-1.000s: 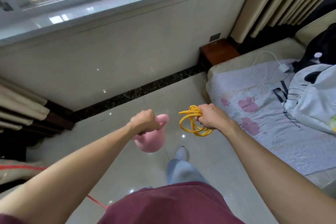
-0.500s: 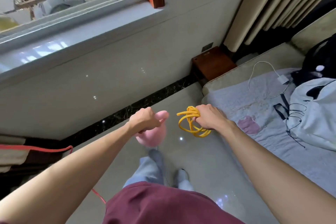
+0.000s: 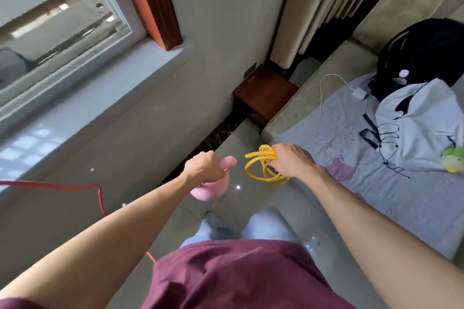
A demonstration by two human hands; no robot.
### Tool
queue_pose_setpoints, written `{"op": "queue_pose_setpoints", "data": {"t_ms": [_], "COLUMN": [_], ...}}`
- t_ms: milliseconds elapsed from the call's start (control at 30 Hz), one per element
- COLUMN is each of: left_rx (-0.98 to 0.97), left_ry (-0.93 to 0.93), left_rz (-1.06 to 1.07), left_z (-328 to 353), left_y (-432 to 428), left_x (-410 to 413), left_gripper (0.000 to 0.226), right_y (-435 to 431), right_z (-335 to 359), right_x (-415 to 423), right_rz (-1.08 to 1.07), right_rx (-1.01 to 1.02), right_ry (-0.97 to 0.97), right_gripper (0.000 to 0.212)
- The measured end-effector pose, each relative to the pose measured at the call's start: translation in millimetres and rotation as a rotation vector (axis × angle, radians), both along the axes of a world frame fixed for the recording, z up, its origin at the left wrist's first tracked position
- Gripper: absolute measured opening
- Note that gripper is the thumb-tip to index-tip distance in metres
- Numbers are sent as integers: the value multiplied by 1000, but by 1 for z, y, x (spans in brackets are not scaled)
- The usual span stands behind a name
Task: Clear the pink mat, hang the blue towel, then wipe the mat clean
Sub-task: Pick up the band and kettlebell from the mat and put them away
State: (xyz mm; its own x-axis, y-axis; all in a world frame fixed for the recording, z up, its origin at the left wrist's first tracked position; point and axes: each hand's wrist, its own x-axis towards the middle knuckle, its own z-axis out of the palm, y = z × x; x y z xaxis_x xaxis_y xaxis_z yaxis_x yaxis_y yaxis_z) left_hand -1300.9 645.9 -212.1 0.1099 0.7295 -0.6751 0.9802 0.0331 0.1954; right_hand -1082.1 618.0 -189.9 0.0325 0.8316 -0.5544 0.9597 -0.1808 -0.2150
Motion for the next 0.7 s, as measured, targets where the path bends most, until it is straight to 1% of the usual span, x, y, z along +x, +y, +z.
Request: {"op": "queue_pose_setpoints", "data": {"t_ms": [100, 200, 333, 533, 633, 700], "left_rx": [2, -24, -43, -71, -89, -111], "left_ry": [8, 6, 4, 15, 22, 19], "left_rz": [-37, -29, -11, 28, -3, -36], "left_z": [-1, 0, -6, -19, -34, -47], "left_y": [36, 73, 117, 180, 213, 231], "left_x": [3, 11, 29, 67, 84, 93], "left_gripper": [28, 26, 26, 32, 35, 34], "right_y": [21, 48, 94, 170, 199, 213], "right_z": [-4, -8, -15, -29, -38, -49], "right_x": [-3, 2, 18, 49, 65, 75], "right_rz": [-56, -71, -52, -47, -64, -93], "right_rx": [-26, -22, -10, -37, -59, -83], "right_ry": [27, 25, 14, 88, 100, 108], "right_gripper": [18, 21, 23, 23, 24, 20]}}
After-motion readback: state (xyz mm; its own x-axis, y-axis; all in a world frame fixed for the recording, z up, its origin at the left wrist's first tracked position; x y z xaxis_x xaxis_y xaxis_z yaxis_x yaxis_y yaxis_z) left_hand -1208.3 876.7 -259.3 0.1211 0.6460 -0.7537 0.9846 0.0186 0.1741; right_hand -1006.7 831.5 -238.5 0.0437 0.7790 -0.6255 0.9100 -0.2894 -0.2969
